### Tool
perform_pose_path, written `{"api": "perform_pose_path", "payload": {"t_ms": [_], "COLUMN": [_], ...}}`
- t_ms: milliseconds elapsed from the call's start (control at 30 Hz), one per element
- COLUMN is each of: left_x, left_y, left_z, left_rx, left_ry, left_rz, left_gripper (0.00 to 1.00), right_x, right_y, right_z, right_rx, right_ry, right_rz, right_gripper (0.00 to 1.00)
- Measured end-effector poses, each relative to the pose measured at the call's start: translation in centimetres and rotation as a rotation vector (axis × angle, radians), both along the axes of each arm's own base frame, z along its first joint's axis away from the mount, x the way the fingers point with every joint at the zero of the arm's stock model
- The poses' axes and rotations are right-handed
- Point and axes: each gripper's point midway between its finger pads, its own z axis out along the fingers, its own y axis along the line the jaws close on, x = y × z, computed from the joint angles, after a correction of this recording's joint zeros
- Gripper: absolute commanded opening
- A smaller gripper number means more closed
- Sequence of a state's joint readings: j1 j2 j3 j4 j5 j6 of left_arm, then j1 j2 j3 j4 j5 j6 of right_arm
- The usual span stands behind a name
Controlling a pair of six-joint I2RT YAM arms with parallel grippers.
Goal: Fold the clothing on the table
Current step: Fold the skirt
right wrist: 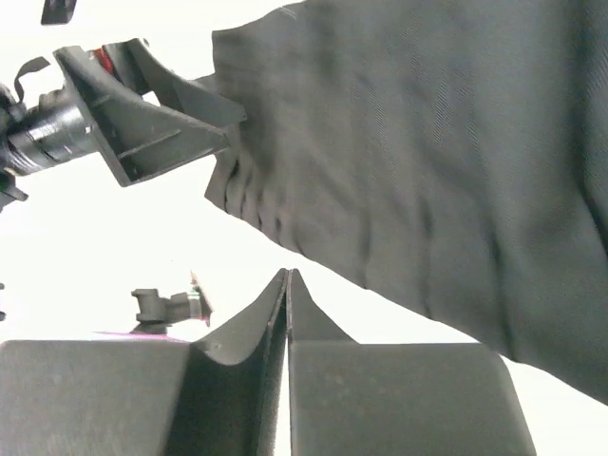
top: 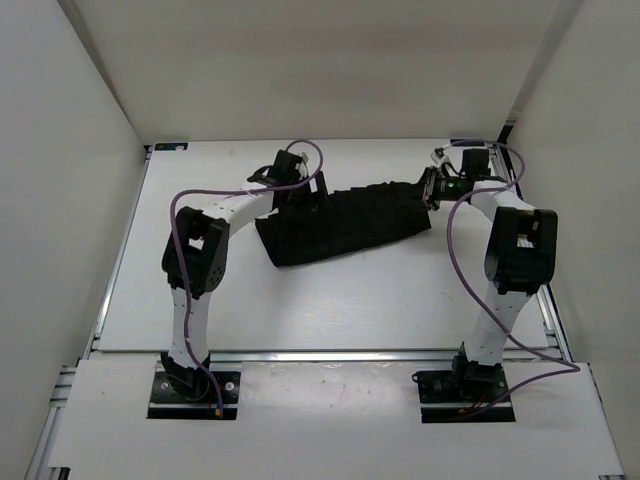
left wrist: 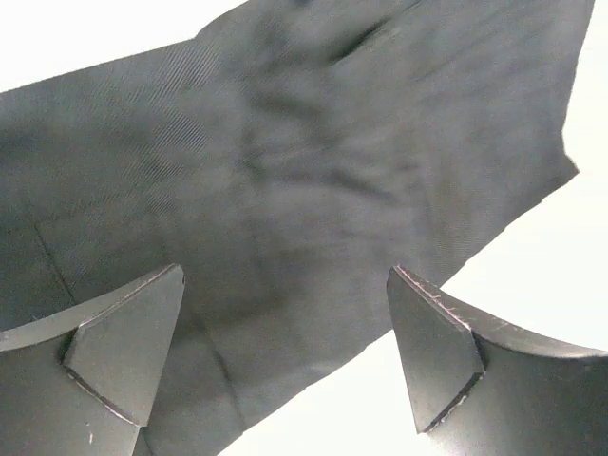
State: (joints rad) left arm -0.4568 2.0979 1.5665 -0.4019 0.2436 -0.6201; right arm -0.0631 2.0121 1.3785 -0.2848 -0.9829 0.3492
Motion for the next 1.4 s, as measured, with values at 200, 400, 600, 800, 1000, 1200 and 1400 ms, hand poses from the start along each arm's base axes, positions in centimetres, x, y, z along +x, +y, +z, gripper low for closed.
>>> {"api": "perform_pose_path", "payload": {"t_ms": [200, 400, 600, 800, 1000, 1200, 1400], "left_x": [1.2, -1.1, -1.0, -1.5, -0.9, -0.3, -0.3], "left_y": [-3.5, -10.2, -15.0, -13.9, -13.5, -13.6, -13.5], "left_z": [7.9, 9.3, 4.2, -0.4, -0.2, -0.4, -0.6], "left_rx": [-0.093, -0.225, -0.234, -0.196, -0.210, -0.231, -0.247], "left_ry": [-0.200, -0.216, -0.122, 0.000, 0.004, 0.016, 0.034], "left_rz": [-0.065, -0.216, -0.295, -0.264, -0.245, -0.242, -0.242], "left_gripper": [0.98, 0.99, 0.98, 0.99, 0.99, 0.99, 0.98], "right_x": [0.6, -3.5, -4.5, -2.7, -0.3, 0.3, 0.7], "right_y": [-1.9, -8.1, -9.3, -9.6, -9.3, -6.7, -3.7], "right_z": [3.4, -2.7, -4.7, -5.2, -6.2, -6.4, -6.3], "right_rx": [-0.033, 0.009, -0.014, -0.110, -0.183, -0.149, -0.098], "right_ry": [-0.158, 0.109, 0.208, 0.213, 0.206, 0.213, 0.221], "right_rz": [-0.016, -0.221, -0.311, -0.355, -0.367, -0.318, -0.259], "right_gripper": [0.19, 0.99, 0.99, 1.00, 0.99, 0.99, 0.99]}}
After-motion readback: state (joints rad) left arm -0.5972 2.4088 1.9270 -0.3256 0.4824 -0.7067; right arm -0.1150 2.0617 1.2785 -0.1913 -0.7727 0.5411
